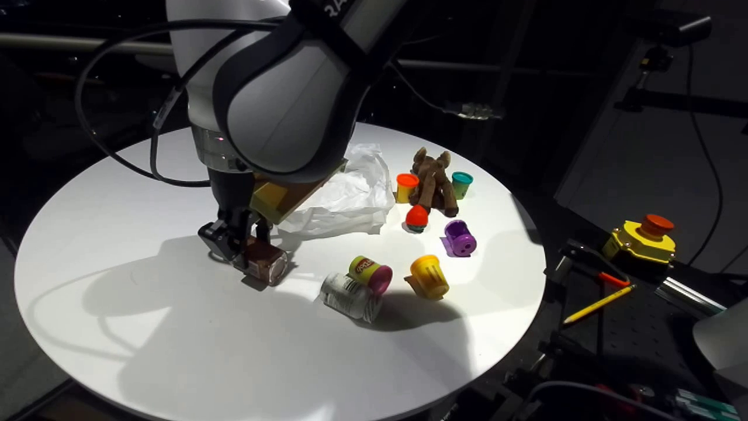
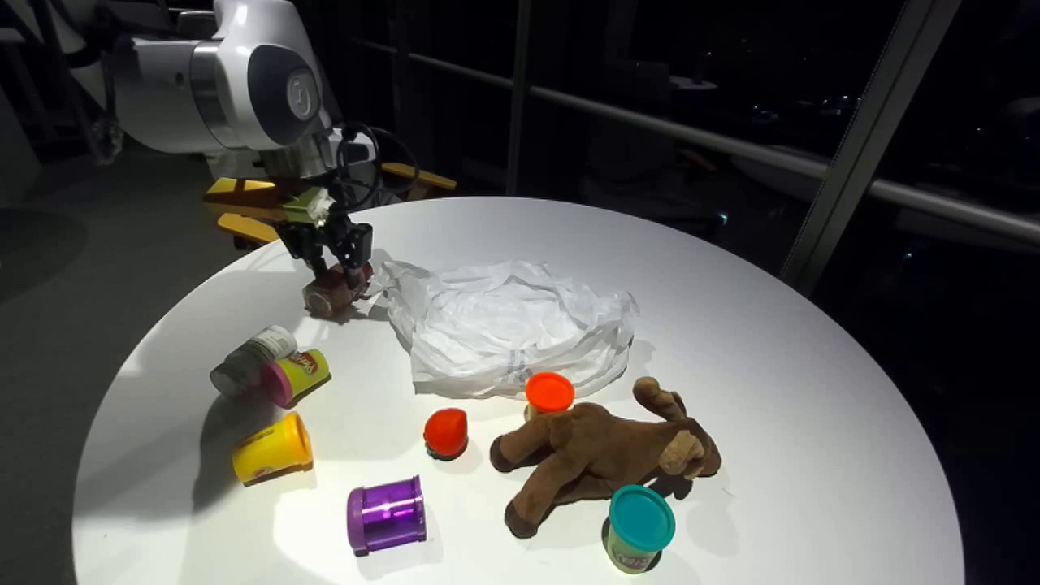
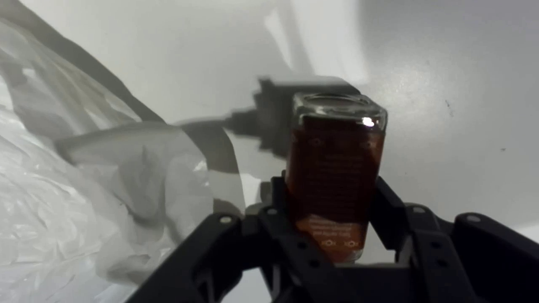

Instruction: Put all the objects on the table in the white plastic bag

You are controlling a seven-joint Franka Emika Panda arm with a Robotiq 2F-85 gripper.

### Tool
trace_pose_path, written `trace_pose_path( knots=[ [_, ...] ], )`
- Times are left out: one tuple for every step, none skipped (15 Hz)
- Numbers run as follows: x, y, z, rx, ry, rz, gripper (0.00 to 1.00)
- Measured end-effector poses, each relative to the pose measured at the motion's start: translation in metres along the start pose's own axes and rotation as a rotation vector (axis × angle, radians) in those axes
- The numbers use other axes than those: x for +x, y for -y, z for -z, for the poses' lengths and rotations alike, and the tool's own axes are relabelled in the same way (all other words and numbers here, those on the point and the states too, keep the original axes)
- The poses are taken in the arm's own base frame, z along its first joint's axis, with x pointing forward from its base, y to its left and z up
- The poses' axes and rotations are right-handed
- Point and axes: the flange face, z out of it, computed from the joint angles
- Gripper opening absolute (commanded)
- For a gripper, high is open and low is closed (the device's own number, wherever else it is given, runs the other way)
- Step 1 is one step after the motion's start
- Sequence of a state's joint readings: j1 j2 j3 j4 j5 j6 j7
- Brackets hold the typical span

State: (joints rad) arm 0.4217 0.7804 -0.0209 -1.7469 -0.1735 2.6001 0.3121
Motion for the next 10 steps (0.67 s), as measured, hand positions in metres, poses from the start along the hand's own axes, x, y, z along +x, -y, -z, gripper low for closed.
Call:
trace_pose_path(
  knots=[
    [0.001,0.000,0.003,0.011,-0.002,-0.016,0.25],
    [0.003,0.000,0.008,0.029,-0.006,-0.039,0.25],
    [0.007,-0.002,0.016,0.047,-0.020,-0.065,0.25],
    [0.011,-0.006,0.028,0.066,-0.042,-0.095,0.25],
    [0.015,-0.012,0.043,0.080,-0.070,-0.130,0.25],
    [0.018,-0.022,0.059,0.091,-0.102,-0.170,0.25],
    [0.020,-0.036,0.075,0.096,-0.127,-0.212,0.25],
    [0.021,-0.052,0.089,0.095,-0.147,-0.253,0.25],
    [0.021,-0.069,0.100,0.090,-0.158,-0.294,0.25],
    [0.020,-0.088,0.107,0.082,-0.165,-0.332,0.25]
  ],
)
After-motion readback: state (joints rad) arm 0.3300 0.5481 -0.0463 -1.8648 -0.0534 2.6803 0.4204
